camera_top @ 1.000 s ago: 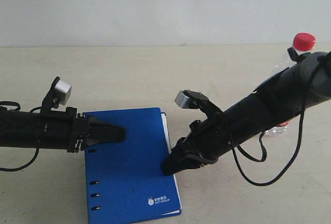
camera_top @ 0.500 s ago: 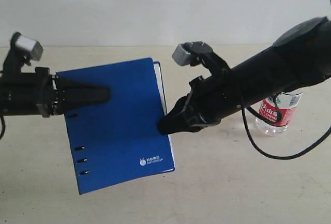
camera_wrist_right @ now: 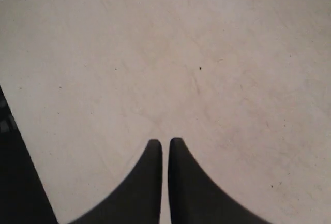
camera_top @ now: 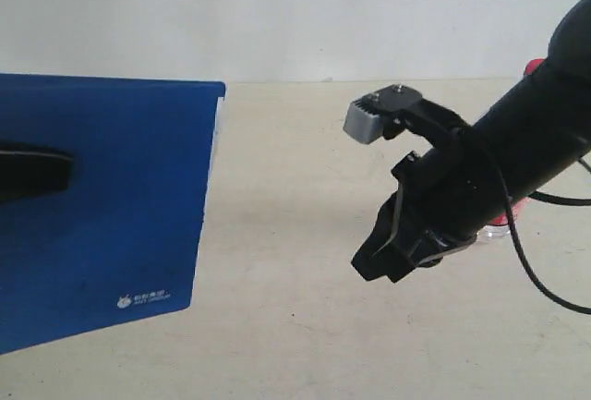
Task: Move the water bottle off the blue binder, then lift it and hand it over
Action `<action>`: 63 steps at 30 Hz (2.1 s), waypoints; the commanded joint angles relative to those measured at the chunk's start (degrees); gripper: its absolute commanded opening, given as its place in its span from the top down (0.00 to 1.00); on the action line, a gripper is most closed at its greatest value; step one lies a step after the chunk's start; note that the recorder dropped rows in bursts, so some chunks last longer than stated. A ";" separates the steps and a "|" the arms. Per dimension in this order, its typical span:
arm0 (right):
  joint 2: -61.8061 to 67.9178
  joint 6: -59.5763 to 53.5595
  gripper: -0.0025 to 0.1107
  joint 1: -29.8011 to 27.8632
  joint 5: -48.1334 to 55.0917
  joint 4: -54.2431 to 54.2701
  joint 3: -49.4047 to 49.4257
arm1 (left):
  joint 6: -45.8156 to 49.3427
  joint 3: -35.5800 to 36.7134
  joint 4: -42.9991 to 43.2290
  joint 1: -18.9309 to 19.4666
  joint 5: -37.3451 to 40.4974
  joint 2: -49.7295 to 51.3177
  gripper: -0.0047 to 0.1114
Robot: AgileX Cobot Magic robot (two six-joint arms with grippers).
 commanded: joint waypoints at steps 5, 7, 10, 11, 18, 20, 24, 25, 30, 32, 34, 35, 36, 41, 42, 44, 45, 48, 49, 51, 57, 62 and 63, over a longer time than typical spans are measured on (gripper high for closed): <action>-33.05 6.37 0.98 -0.14 -2.64 -5.31 0.07 | -33.05 0.27 16.30 0.12 -11.91 -23.95 0.92; -43.39 18.36 0.98 -0.14 -4.66 -19.92 0.07 | -47.99 2.54 19.86 0.12 -21.89 -30.14 0.92; -54.74 39.28 0.98 -0.14 -2.02 -40.46 0.07 | -49.62 8.67 12.76 0.12 -26.07 -35.34 0.92; -56.95 43.27 0.98 -0.14 0.10 -45.73 0.07 | -49.62 11.25 10.52 0.12 -25.11 -36.02 0.92; -63.02 45.68 0.98 -0.14 9.44 -52.25 0.07 | -42.40 27.57 -4.64 0.12 -37.93 -37.10 0.92; -63.02 45.68 0.98 -0.14 9.67 -51.14 0.07 | -31.85 29.38 -17.93 0.12 -44.13 -37.10 0.92; -63.02 46.49 0.98 -0.14 8.72 -50.33 0.07 | -10.27 29.47 -34.77 0.12 -35.34 -35.96 0.92; -63.02 47.10 0.98 -0.14 8.59 -50.33 0.07 | -9.15 29.02 -34.77 0.12 -33.39 -35.00 0.92; -63.02 47.84 0.98 -0.14 8.43 -49.43 0.07 | -8.19 28.53 -34.77 0.12 -35.44 -28.21 0.92; -63.02 47.84 0.98 -0.14 8.08 -48.17 0.07 | -6.46 26.74 -34.77 0.12 -34.74 -24.99 0.92; -63.02 47.84 0.98 -0.14 7.74 -46.65 0.07 | -3.86 23.87 -34.77 0.12 -33.91 -22.06 0.92; -63.02 47.84 0.98 -0.14 7.74 -45.72 0.07 | -3.13 22.17 -34.77 0.12 -33.91 -20.31 0.92; -63.02 47.84 0.98 -0.14 7.74 -45.00 0.07 | -2.33 20.44 -34.77 0.12 -33.81 -18.35 0.92; -63.02 47.84 0.98 -0.14 7.74 -42.59 0.07 | 2.07 15.07 -34.77 0.12 -25.29 -8.45 0.92; -63.02 47.84 0.98 -0.14 7.89 -41.46 0.07 | 2.61 14.62 -34.77 0.12 -23.51 -6.56 0.92; -63.02 47.84 0.98 -0.14 8.26 -41.46 0.07 | 3.02 14.52 -34.77 0.12 -22.17 -3.78 0.92; -63.02 47.84 0.98 -0.14 8.64 -41.46 0.07 | 3.02 14.52 -34.77 0.12 -21.79 -2.37 0.92; -63.02 47.84 0.98 -0.14 10.23 -41.46 0.07 | 3.02 14.52 -34.77 0.12 -21.24 -0.01 0.88; -63.02 47.84 0.98 -0.14 10.76 -41.46 0.07 | 3.02 14.52 -34.77 0.12 -20.94 0.45 0.85; -63.02 47.63 0.98 -0.14 11.56 -41.56 0.07 | 3.02 14.52 -34.77 0.12 -20.94 0.71 0.74; -63.02 46.58 0.98 -0.14 11.74 -42.76 0.07 | 2.67 14.52 -34.77 0.12 -26.99 0.49 0.51; -63.02 46.58 0.98 -0.14 11.96 -45.80 0.07 | 1.92 14.52 -34.77 0.12 -48.10 0.04 0.69; -63.02 46.58 0.98 -0.14 12.42 -45.97 0.07 | 1.92 14.52 -34.77 0.12 -51.78 0.04 0.73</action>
